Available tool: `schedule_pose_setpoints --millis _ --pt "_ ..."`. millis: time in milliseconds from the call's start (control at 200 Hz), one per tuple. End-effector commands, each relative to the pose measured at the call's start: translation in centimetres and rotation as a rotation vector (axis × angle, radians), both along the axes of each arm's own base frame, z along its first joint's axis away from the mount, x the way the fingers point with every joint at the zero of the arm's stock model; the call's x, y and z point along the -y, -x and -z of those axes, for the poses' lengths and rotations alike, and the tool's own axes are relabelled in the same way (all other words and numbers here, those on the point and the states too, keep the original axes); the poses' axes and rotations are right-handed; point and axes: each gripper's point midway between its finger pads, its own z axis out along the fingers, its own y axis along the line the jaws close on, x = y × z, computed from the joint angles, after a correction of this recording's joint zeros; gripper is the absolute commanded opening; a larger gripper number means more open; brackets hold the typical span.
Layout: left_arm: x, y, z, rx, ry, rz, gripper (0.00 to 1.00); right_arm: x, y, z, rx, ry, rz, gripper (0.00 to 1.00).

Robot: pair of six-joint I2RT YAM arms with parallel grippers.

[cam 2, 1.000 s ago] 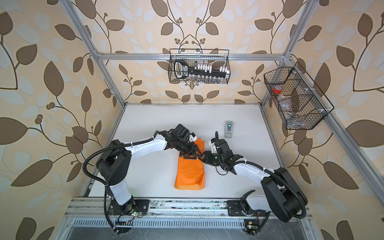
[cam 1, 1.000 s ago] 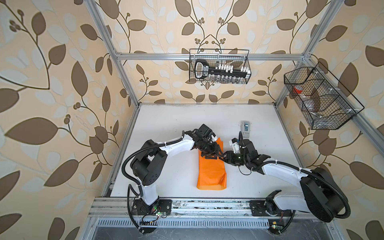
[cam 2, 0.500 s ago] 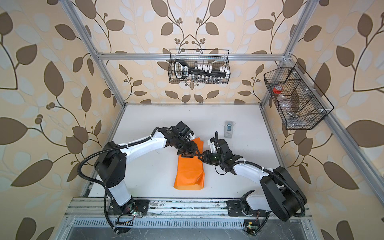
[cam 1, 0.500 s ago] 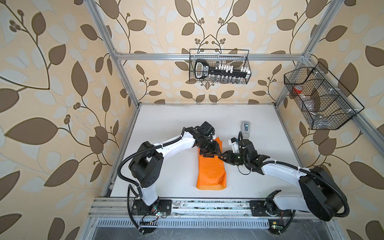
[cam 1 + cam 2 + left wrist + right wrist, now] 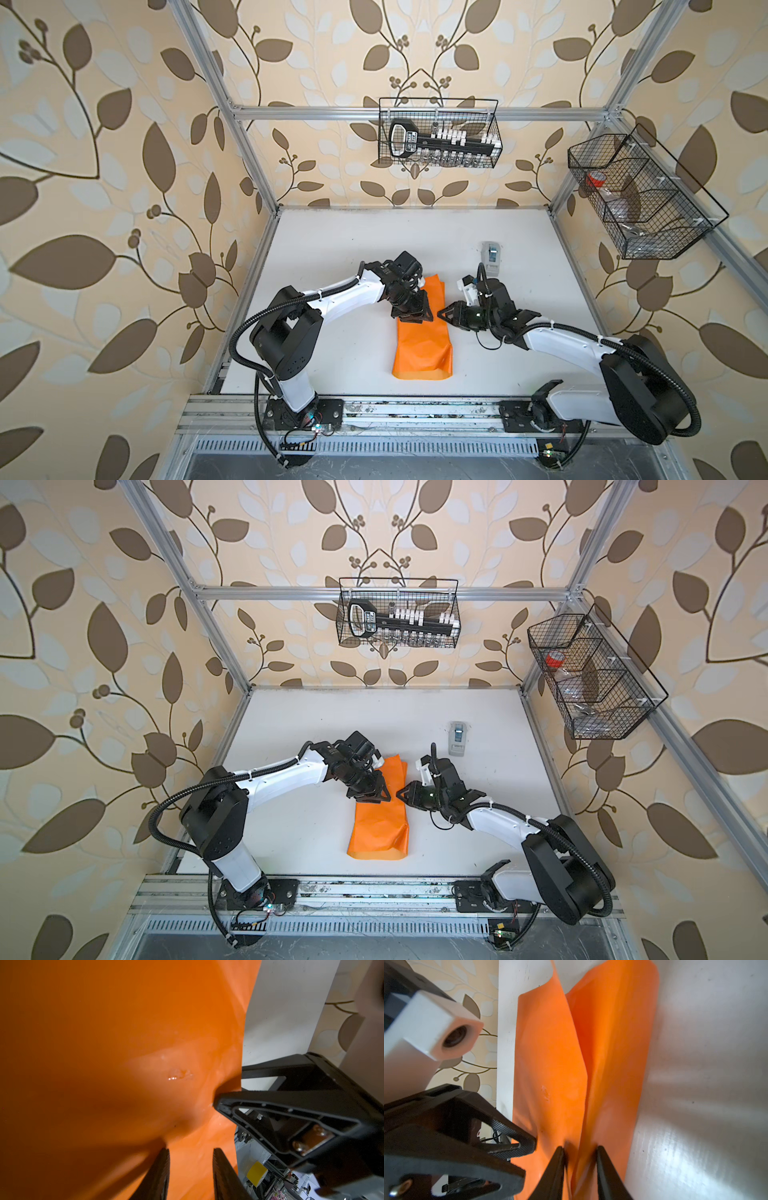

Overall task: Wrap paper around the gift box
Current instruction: 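Move the right gripper to the tape dispenser while the left holds the flap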

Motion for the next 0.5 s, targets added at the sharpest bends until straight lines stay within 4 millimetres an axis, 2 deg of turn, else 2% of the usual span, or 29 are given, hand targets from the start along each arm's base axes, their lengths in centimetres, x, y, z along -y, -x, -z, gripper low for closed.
schedule_pose_setpoints --millis 0,110,205,265,325,410,495 --pt "-1.2 0.8 3.8 -0.053 -0.073 -0.009 0.36 1.8 -0.5 -0.5 -0.018 0.058 0.039 0.28" --pt "-1.6 1.3 4.6 -0.068 -0.086 -0.015 0.35 5.0 -3.4 -3.5 0.043 0.100 0.134 0.30" --pt "-1.8 1.4 4.9 -0.072 -0.090 -0.016 0.35 9.5 -6.9 -6.5 0.121 0.171 0.289 0.29" --pt "-1.6 1.4 4.8 -0.072 -0.081 -0.016 0.35 12.9 -9.3 -7.8 0.156 0.220 0.410 0.36" --pt "-1.5 1.4 4.6 -0.072 -0.073 -0.017 0.35 15.8 -11.8 -7.7 0.130 0.236 0.475 0.44" --pt "-1.3 1.4 4.4 -0.068 -0.057 -0.012 0.35 18.5 -15.0 -6.7 0.075 0.265 0.489 0.27" --pt "-1.4 1.4 4.4 -0.065 -0.058 -0.007 0.35 20.2 -17.4 -4.8 0.030 0.324 0.479 0.26"
